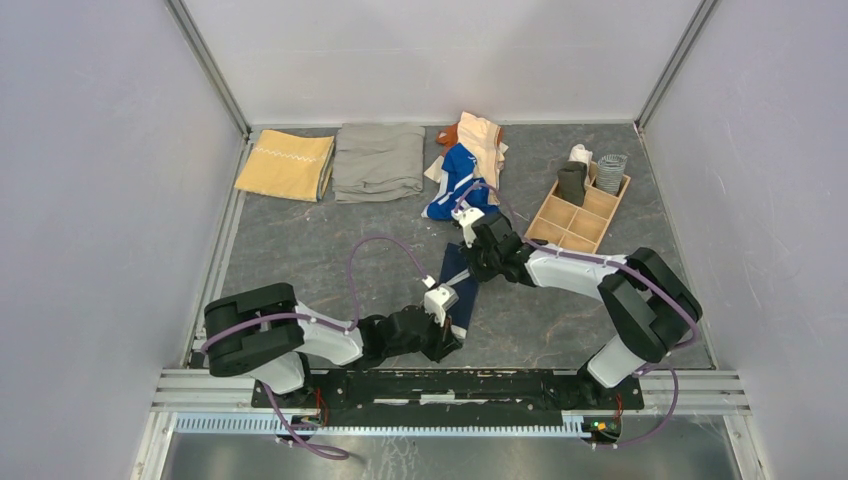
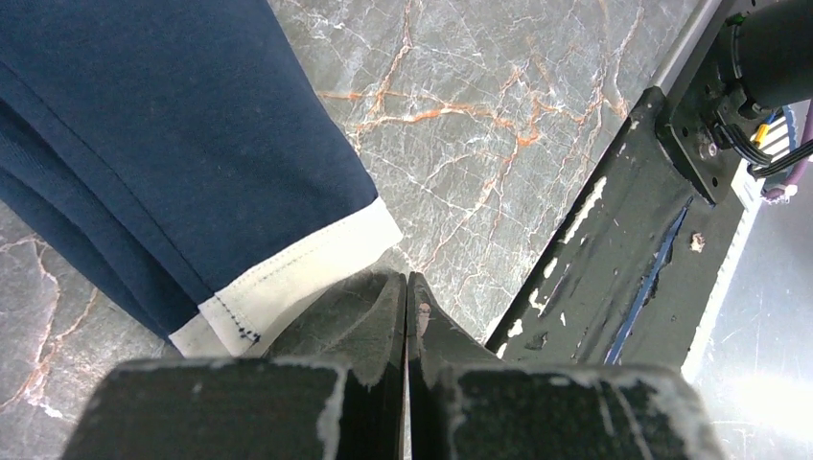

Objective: Roll the underwear
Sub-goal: Fold the underwear at the center of the board.

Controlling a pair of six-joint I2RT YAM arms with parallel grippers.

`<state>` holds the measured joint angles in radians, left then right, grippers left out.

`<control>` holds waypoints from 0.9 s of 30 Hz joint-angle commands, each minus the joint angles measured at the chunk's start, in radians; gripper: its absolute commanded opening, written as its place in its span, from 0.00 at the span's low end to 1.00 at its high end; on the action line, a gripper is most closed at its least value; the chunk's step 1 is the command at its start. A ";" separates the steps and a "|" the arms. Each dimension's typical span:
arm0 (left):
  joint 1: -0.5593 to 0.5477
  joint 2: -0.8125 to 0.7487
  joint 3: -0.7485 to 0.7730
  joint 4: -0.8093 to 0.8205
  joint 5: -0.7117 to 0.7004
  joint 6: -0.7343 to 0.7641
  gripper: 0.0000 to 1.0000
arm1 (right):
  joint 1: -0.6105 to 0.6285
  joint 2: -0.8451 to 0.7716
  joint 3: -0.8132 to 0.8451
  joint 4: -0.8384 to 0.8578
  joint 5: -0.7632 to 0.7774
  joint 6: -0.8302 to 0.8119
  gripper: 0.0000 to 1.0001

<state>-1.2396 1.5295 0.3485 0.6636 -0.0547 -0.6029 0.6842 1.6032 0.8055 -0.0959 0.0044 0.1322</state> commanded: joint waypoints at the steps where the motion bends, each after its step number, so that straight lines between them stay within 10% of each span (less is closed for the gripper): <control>1: -0.009 -0.039 0.017 -0.043 -0.027 -0.011 0.02 | -0.004 -0.089 0.034 0.008 -0.002 -0.040 0.25; 11: -0.014 -0.214 0.112 -0.150 -0.064 0.042 0.02 | -0.004 -0.241 -0.012 0.003 -0.055 -0.030 0.29; 27: -0.013 0.048 0.142 -0.059 -0.176 0.110 0.02 | -0.004 -0.095 -0.009 0.027 -0.095 0.011 0.24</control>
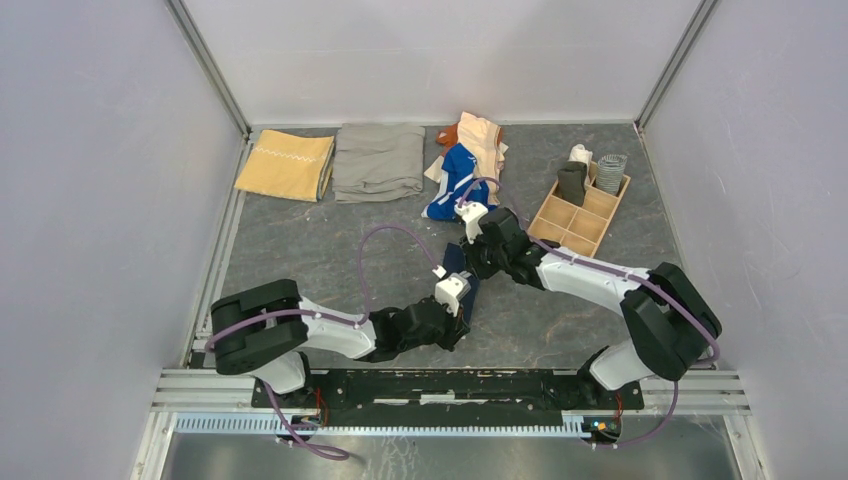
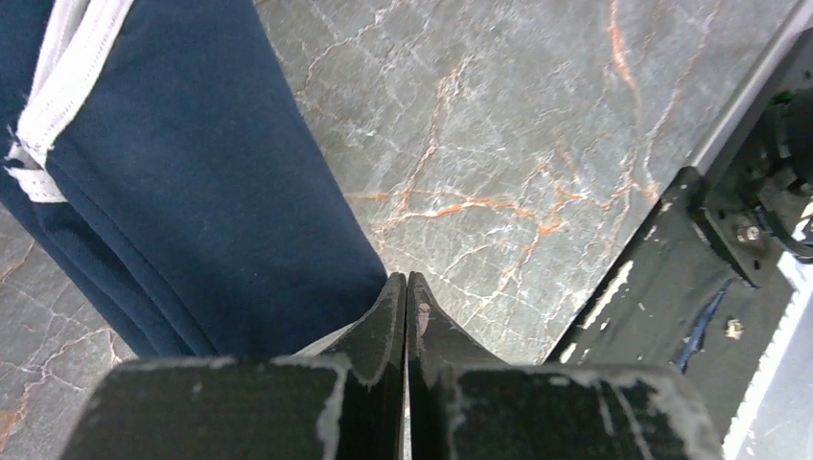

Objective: Roll the underwear
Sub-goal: Fold the underwear at the center of the board.

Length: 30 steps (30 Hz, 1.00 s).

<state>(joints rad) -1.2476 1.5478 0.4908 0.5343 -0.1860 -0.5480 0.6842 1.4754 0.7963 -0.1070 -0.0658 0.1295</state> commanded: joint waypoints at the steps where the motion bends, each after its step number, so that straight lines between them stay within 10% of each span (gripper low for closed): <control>1: -0.005 0.039 -0.003 0.072 -0.045 0.056 0.02 | -0.003 0.047 0.000 0.039 -0.023 0.015 0.24; 19: -0.007 0.051 -0.089 0.132 0.015 0.000 0.02 | -0.004 0.193 0.051 -0.019 0.116 0.016 0.22; 30: -0.007 -0.253 0.085 -0.205 -0.046 0.098 0.10 | 0.000 -0.324 -0.091 0.099 0.193 -0.053 0.34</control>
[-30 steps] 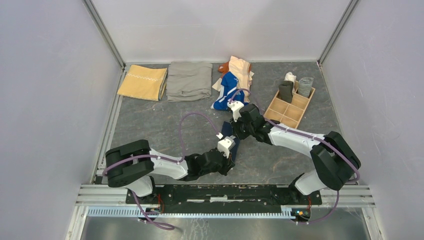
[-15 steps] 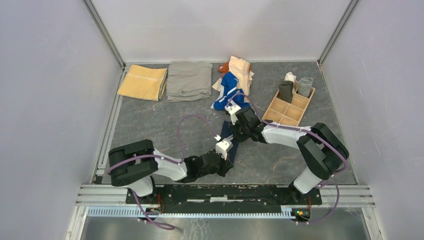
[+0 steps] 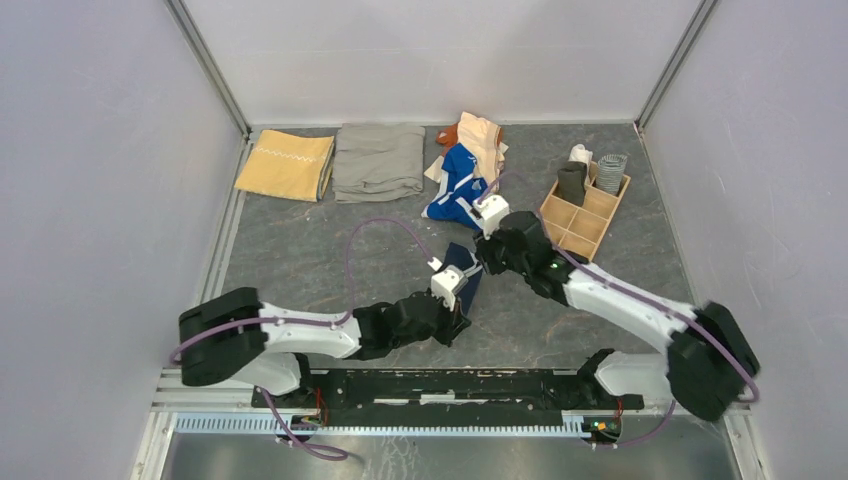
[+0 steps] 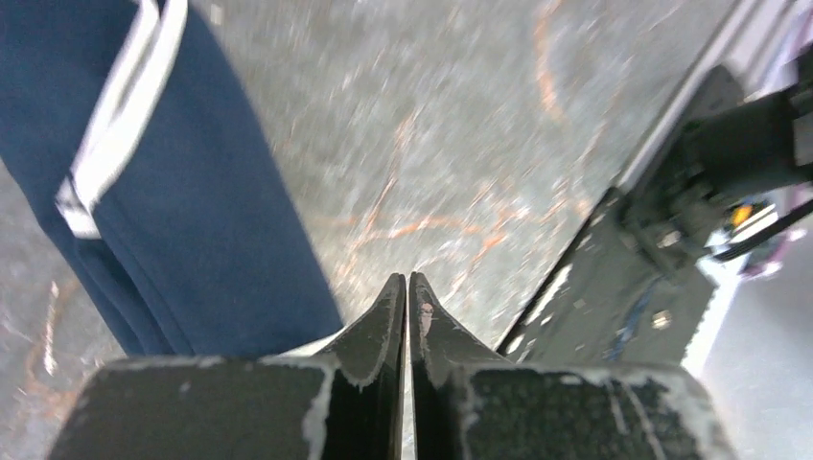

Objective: Roll the underwear
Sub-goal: Fold the underwear at the center of the board, then roll the underwear to the center of the board.

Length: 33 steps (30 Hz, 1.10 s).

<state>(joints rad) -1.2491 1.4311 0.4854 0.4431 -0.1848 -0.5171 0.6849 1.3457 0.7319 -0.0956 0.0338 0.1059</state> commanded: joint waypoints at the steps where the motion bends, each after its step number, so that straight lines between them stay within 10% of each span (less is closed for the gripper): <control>1: -0.007 -0.169 0.093 -0.137 -0.060 0.070 0.13 | 0.001 -0.258 -0.036 0.101 0.136 -0.027 0.34; 10: 0.075 -0.261 0.038 -0.216 -0.107 0.017 0.20 | -0.002 -0.473 -0.034 0.022 0.379 -0.044 0.41; 14: 0.137 -0.278 0.009 -0.242 -0.122 -0.054 0.25 | -0.006 -0.366 0.012 -0.198 0.259 0.023 0.47; 21: 0.195 -0.414 -0.083 -0.314 -0.194 -0.143 0.41 | -0.006 -0.258 -0.201 -0.058 0.064 0.122 0.51; 33: 0.216 -0.567 -0.160 -0.420 -0.241 -0.194 0.45 | -0.002 0.084 -0.115 0.069 -0.058 0.085 0.48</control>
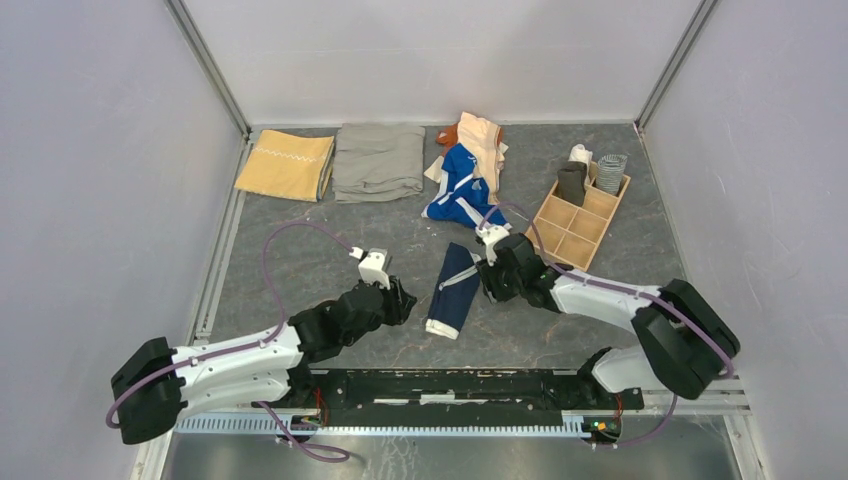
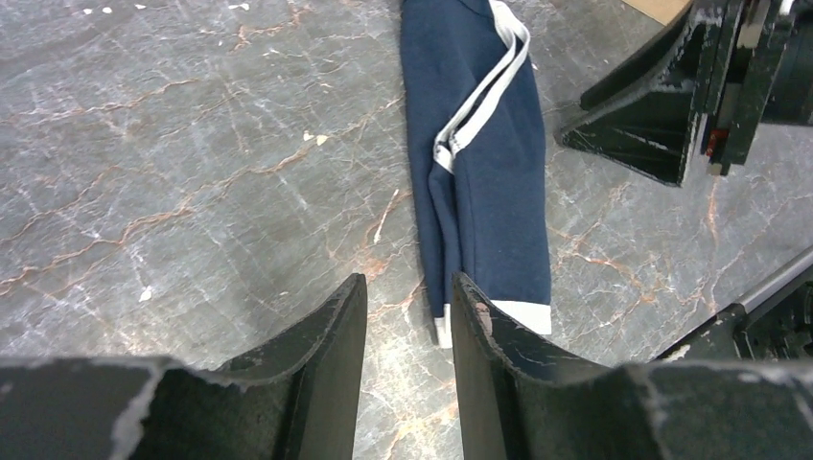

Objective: Roll the underwear
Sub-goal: Roll the underwear to the center of the board.

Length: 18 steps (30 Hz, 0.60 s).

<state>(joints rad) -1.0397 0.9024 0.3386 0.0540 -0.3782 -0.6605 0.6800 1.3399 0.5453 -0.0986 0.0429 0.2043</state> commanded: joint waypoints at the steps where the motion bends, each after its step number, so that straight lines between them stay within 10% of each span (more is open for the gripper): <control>1: 0.006 -0.047 -0.014 -0.037 -0.051 -0.052 0.45 | 0.008 0.115 0.086 0.074 -0.074 -0.019 0.47; 11: 0.009 -0.097 -0.035 -0.082 -0.065 -0.070 0.46 | 0.069 0.289 0.253 0.050 -0.013 -0.075 0.45; 18: 0.010 -0.095 -0.044 -0.057 -0.028 -0.071 0.48 | 0.070 0.044 0.150 0.053 0.084 -0.190 0.51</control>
<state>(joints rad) -1.0351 0.8146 0.3042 -0.0284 -0.4156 -0.6949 0.7483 1.5654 0.7635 -0.0620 0.0673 0.1104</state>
